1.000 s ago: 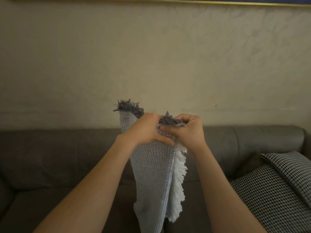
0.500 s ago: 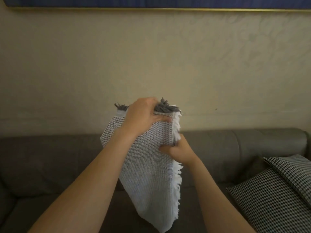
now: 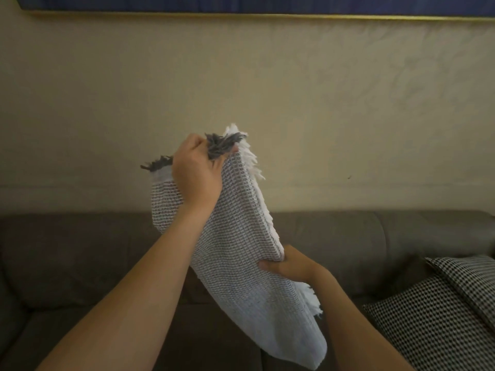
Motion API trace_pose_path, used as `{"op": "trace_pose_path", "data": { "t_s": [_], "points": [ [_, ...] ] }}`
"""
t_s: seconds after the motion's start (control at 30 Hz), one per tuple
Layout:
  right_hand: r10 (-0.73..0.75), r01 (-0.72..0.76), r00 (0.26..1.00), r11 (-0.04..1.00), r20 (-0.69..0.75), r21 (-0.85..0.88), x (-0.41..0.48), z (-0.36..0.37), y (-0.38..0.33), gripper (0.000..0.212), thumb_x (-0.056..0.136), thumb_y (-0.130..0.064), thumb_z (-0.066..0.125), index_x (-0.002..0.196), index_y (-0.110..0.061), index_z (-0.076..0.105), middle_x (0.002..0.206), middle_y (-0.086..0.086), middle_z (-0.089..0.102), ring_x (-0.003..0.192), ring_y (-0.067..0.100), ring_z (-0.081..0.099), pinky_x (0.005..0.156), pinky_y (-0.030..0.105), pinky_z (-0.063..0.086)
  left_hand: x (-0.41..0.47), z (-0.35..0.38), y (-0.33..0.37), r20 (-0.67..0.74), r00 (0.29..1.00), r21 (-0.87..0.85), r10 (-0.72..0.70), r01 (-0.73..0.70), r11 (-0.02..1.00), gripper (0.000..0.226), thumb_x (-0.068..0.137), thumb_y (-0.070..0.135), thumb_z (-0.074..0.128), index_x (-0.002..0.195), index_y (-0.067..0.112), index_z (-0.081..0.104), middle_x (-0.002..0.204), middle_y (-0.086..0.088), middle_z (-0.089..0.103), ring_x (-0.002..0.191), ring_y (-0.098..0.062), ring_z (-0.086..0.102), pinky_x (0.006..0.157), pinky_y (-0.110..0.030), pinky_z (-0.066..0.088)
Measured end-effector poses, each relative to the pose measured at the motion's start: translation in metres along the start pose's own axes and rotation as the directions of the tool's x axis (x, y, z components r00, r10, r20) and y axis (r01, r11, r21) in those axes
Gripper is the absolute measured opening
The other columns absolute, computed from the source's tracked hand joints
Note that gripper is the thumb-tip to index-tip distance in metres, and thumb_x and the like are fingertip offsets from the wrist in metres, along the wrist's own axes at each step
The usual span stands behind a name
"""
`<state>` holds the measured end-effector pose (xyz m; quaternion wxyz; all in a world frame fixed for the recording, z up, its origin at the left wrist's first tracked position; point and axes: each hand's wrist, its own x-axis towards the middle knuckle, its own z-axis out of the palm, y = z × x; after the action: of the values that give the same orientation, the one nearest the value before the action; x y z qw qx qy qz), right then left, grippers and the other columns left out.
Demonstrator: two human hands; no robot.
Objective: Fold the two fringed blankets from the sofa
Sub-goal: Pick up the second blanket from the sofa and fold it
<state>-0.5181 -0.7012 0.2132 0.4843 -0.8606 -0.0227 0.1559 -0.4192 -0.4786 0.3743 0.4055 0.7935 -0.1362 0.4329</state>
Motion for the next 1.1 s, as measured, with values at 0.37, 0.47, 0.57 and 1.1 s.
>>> {"op": "trace_pose_path", "data": {
  "t_s": [0.37, 0.47, 0.57, 1.1],
  "points": [
    [0.019, 0.012, 0.997, 0.926, -0.080, 0.378, -0.016, -0.021, -0.024, 0.035, 0.093, -0.038, 0.077, 0.119, -0.014, 0.077, 0.115, 0.006, 0.079, 0.107, 0.025, 0.076, 0.101, 0.050, 0.058, 0.001, 0.027, -0.027, 0.021, 0.893, 0.330, -0.450, 0.419, 0.846, 0.058, 0.100, 0.065, 0.053, 0.103, 0.010, 0.073, 0.129, -0.013, 0.058, 0.128, -0.039, 0.042, 0.109, -0.052, 0.031],
    [0.032, 0.028, 0.995, 0.815, -0.093, 0.579, -0.022, -0.033, -0.038, 0.037, 0.092, -0.036, 0.075, 0.124, -0.017, 0.075, 0.122, 0.011, 0.077, 0.115, 0.032, 0.073, 0.107, 0.055, 0.054, -0.002, 0.032, -0.038, 0.073, 0.808, 0.440, -0.585, 0.500, 0.746, 0.061, 0.103, 0.063, 0.050, 0.118, 0.008, 0.069, 0.142, -0.018, 0.046, 0.131, -0.043, 0.042, 0.108, -0.054, 0.037],
    [0.055, 0.047, 0.991, 0.706, -0.121, 0.707, -0.024, -0.040, -0.052, 0.046, 0.094, -0.040, 0.072, 0.133, -0.018, 0.068, 0.128, 0.009, 0.075, 0.119, 0.030, 0.072, 0.108, 0.050, 0.052, -0.013, 0.041, -0.055, 0.143, 0.723, 0.336, -0.676, 0.607, 0.721, 0.061, 0.107, 0.058, 0.049, 0.133, 0.006, 0.065, 0.141, -0.020, 0.050, 0.118, -0.044, 0.062, 0.100, -0.051, 0.051],
    [0.236, 0.065, 0.929, 0.653, -0.285, 0.754, -0.007, -0.037, -0.075, 0.043, 0.103, -0.046, 0.063, 0.122, -0.009, 0.073, 0.110, 0.011, 0.080, 0.102, 0.030, 0.078, 0.097, 0.050, 0.060, -0.172, 0.024, -0.109, 0.755, -0.405, 0.534, -0.515, 0.836, 0.126, 0.088, 0.077, 0.091, 0.062, 0.128, 0.021, 0.077, 0.124, -0.007, 0.078, 0.121, -0.031, 0.071, 0.107, -0.044, 0.051]
  ]
}}
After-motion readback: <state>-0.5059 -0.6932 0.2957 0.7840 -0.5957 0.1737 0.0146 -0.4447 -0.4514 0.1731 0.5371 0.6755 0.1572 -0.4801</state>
